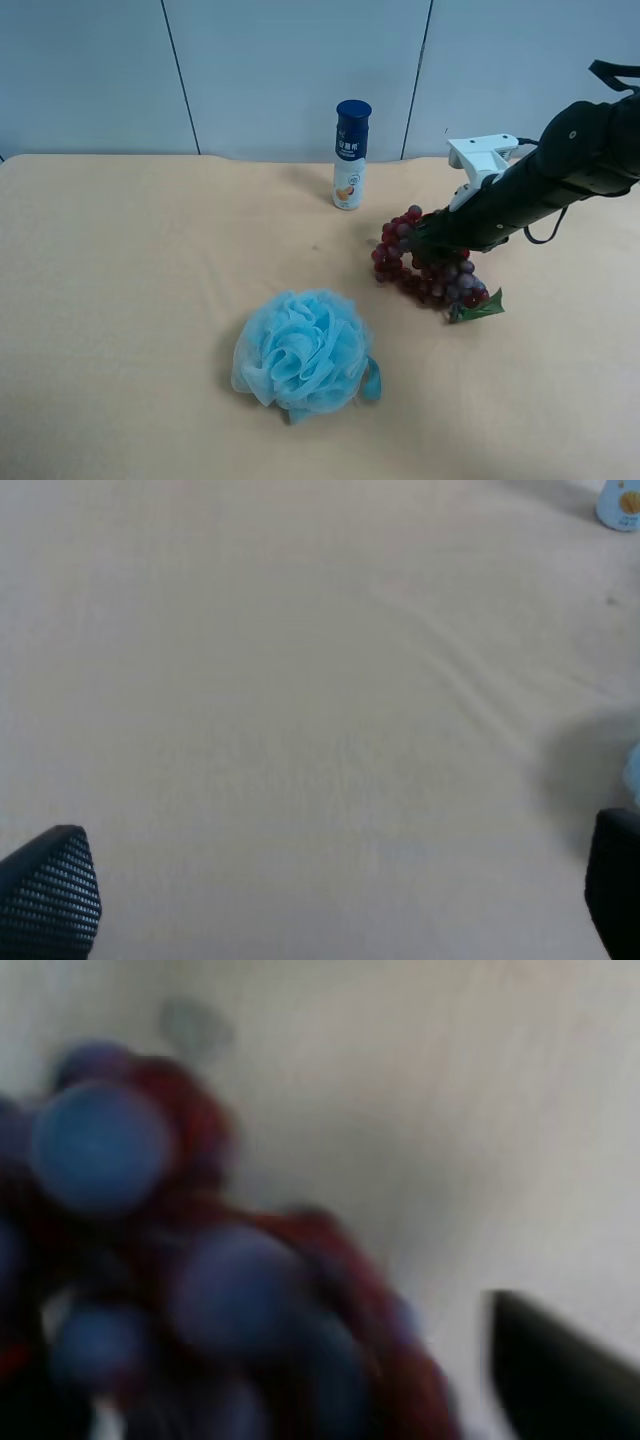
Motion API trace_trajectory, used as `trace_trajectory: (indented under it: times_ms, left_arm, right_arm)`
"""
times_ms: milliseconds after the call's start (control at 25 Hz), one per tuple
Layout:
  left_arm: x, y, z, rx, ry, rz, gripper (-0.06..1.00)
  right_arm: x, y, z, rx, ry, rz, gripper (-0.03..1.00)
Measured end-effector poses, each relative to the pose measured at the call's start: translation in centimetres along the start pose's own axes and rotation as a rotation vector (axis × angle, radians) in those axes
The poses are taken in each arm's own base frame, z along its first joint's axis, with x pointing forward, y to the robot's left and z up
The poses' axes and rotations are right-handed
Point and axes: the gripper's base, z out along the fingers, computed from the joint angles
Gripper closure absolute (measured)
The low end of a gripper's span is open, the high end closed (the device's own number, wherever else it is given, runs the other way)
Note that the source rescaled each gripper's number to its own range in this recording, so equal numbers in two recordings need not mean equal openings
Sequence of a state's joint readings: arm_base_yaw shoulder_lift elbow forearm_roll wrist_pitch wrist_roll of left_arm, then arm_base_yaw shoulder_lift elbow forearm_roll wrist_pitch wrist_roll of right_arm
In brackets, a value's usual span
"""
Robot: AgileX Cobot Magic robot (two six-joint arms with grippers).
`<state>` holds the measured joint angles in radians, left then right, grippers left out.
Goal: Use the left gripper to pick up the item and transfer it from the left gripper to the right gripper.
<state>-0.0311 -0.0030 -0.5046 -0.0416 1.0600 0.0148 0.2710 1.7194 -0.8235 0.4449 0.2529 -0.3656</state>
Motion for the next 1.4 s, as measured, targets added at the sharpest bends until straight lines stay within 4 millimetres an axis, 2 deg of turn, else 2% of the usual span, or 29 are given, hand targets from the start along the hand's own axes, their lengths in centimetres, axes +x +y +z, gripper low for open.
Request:
trace_trajectory:
  times_ms: [80, 160, 280, 480, 680, 1160, 1400]
  left_arm:
    - [0.0, 0.0, 0.0, 0.0, 0.0, 0.0, -0.05]
    - [0.0, 0.0, 0.0, 0.0, 0.0, 0.0, -0.05]
    - [0.0, 0.0, 0.0, 0.0, 0.0, 0.0, -0.05]
    - [0.0, 0.0, 0.0, 0.0, 0.0, 0.0, -0.05]
    - [0.0, 0.0, 0.0, 0.0, 0.0, 0.0, -0.05]
    - [0.0, 0.0, 0.0, 0.0, 0.0, 0.001, -0.06]
    - [0.0, 0.0, 0.0, 0.0, 0.0, 0.001, -0.06]
  right_arm:
    - [0.1, 0.1, 0.0, -0.006, 0.016, -0.002, 0.07]
    - [0.3, 0.2, -0.4, -0.02, 0.043, -0.014, 0.0]
    - [-0.4, 0.7, -2.2, -0.05, 0.06, -0.035, -0.02]
    - [-2.5, 1.6, -7.4, -0.073, 0.011, -0.04, -0.03]
    - [-2.8, 1.7, -12.2, -0.025, 0.014, -0.04, -0.03]
    - [1.5, 1.9, -21.3, 0.041, 0.072, -0.037, -0.03]
    - [6.0, 1.8, -24.1, 0.049, 0.072, -0.037, -0.03]
